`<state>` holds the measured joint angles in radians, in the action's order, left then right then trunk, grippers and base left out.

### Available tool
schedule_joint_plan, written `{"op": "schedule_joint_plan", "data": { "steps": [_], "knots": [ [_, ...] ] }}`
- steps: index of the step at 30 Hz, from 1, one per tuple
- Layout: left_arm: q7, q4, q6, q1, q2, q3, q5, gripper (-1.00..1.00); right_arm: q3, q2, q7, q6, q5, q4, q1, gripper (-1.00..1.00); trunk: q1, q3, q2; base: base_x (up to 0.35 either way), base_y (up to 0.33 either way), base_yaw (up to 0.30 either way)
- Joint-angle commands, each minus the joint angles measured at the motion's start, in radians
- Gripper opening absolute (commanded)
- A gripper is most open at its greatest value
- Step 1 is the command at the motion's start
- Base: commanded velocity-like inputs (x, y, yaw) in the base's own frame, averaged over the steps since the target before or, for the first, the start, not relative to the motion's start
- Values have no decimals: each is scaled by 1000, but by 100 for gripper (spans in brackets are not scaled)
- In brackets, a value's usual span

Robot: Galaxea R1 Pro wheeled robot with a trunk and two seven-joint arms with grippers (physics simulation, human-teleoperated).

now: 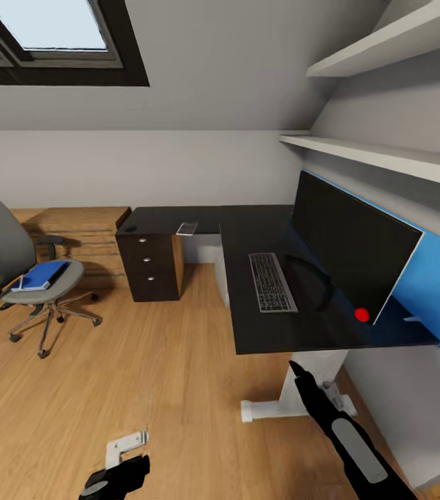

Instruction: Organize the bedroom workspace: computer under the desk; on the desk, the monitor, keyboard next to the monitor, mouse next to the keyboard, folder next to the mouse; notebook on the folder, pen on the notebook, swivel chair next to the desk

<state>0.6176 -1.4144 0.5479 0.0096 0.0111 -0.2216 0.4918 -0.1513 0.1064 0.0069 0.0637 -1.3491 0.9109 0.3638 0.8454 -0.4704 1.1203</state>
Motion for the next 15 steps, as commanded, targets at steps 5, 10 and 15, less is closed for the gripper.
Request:
{"op": "schedule_joint_plan", "data": {
  "steps": [5, 10, 15],
  "knots": [
    [7, 148, -25, 0, 34, -2, 6, 100, -43, 1, 0, -27, 124, -15, -13, 100, -1, -1, 1, -334, 0, 0],
    [3, 277, -199, 0, 44, -3, 6, 100, -57, -1, -1, -51, 254, -152, -42, 100, -1, -1, 1, -319, 55, 0],
    [0, 415, -325, 0, 45, -9, 7, 100, -65, -3, -1, -165, 346, -332, -48, 100, -1, -1, 1, -262, 195, 0]
  ]
}}
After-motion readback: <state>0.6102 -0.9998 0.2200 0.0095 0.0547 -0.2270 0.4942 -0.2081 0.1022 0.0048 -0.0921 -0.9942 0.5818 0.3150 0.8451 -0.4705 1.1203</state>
